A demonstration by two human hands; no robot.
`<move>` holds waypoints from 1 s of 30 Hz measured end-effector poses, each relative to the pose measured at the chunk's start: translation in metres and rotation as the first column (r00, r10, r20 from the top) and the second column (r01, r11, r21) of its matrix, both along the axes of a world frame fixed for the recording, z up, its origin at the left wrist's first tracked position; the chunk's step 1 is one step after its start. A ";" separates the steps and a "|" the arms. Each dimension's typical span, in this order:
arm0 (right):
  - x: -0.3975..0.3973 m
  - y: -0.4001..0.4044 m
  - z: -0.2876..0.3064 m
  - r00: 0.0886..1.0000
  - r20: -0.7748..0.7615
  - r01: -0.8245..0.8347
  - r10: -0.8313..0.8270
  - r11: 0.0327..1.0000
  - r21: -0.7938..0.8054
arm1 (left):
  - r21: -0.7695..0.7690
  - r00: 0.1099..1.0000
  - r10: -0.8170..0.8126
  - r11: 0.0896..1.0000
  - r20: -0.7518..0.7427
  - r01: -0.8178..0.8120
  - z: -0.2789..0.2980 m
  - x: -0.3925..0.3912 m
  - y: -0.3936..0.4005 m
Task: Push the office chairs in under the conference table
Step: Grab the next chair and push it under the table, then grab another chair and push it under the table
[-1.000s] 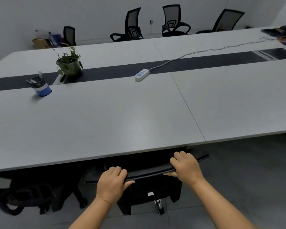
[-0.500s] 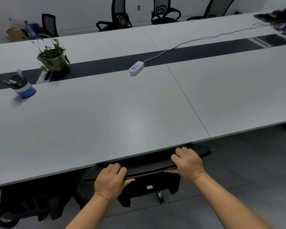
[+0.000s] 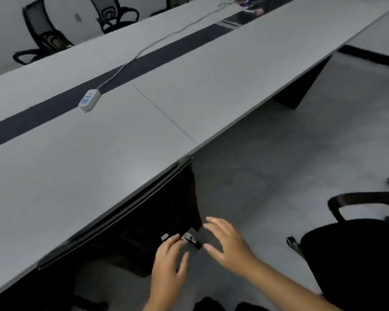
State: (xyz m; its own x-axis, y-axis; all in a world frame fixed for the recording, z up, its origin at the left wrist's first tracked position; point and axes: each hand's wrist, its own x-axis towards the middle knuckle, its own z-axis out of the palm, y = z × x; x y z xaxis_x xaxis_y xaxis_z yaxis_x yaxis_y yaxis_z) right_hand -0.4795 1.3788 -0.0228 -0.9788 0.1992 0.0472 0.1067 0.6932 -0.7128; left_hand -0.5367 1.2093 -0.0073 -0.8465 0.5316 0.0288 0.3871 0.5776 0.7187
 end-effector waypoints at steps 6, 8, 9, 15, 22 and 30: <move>0.165 0.026 -0.011 0.785 0.448 0.575 -0.428 0.773 -0.268 | 0.106 0.790 -0.288 0.955 0.541 0.276 -0.025 0.075 0.072; 0.202 0.023 -0.001 0.684 0.461 0.716 -0.565 0.643 -0.273 | 0.110 0.699 -0.408 0.896 0.587 0.431 -0.020 0.085 0.090; 0.216 0.017 0.005 0.636 0.461 0.768 -0.619 0.569 -0.294 | 0.122 0.653 -0.456 0.863 0.604 0.490 -0.021 0.088 0.096; 0.269 -0.028 0.026 0.282 0.405 0.905 -0.870 0.102 -0.413 | 0.195 0.383 -0.697 0.597 0.606 0.778 -0.016 0.126 0.154; 0.364 -0.128 0.002 -0.266 0.428 0.842 -0.864 -0.424 -0.333 | 0.175 0.168 -0.776 0.337 0.607 0.925 -0.017 0.230 0.173; 0.527 -0.172 0.006 -0.560 0.388 0.619 -0.732 -0.681 -0.391 | 0.151 0.061 -0.743 0.215 0.667 0.965 -0.032 0.415 0.178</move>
